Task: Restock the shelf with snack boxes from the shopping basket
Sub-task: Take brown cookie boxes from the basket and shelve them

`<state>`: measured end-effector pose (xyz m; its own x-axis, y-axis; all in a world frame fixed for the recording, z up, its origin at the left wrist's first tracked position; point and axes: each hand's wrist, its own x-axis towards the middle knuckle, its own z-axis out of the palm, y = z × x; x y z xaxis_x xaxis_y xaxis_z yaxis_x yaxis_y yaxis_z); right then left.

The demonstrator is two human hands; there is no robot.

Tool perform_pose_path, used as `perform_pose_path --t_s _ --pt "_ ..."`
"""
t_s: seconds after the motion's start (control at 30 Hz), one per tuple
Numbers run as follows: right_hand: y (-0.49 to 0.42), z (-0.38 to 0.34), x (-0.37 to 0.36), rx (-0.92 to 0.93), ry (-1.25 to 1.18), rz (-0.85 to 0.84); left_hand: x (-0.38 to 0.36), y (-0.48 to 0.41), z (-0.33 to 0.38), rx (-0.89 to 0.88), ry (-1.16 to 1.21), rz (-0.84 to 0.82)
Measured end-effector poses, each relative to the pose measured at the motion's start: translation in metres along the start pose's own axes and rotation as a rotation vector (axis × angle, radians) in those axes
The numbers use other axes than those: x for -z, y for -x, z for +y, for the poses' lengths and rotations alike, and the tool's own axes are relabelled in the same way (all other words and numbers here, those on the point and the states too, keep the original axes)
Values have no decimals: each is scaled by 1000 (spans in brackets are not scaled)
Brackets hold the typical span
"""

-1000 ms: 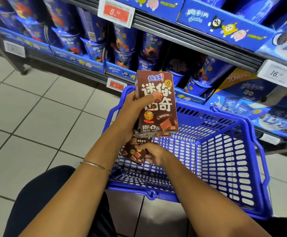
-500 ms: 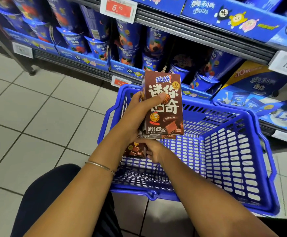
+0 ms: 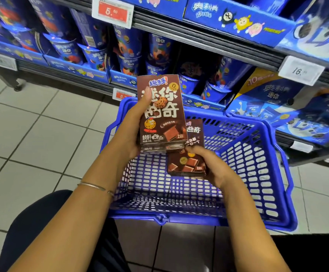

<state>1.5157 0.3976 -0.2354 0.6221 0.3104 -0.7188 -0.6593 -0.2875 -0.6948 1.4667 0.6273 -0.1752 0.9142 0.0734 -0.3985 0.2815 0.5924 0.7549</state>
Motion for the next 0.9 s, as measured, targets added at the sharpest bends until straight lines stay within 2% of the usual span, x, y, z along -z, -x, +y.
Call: perform_pose_path --t_s 0.1,0.27,0.37,0.5,0.7,0.8,0.9 --pt "37 -17 23 51 -151 16 3 -1 0 -17 -26 40" --pt "91 -62 40 260 -280 22 -1 -3 -6 -19 -155 35" --pt "102 -85 32 345 -309 -63 -6 -5 -11 -17 -197 51" --pt "86 -92 3 297 -229 -174 -17 -9 -20 -24 -215 50" --pt "60 -85 -19 265 -246 -247 -21 -21 -36 -60 -202 160" --pt "68 -95 -17 223 -184 -275 -38 -12 -40 -34 -120 250" --pt "101 -130 -12 216 -118 -264 -73 10 -20 21 -3 251"
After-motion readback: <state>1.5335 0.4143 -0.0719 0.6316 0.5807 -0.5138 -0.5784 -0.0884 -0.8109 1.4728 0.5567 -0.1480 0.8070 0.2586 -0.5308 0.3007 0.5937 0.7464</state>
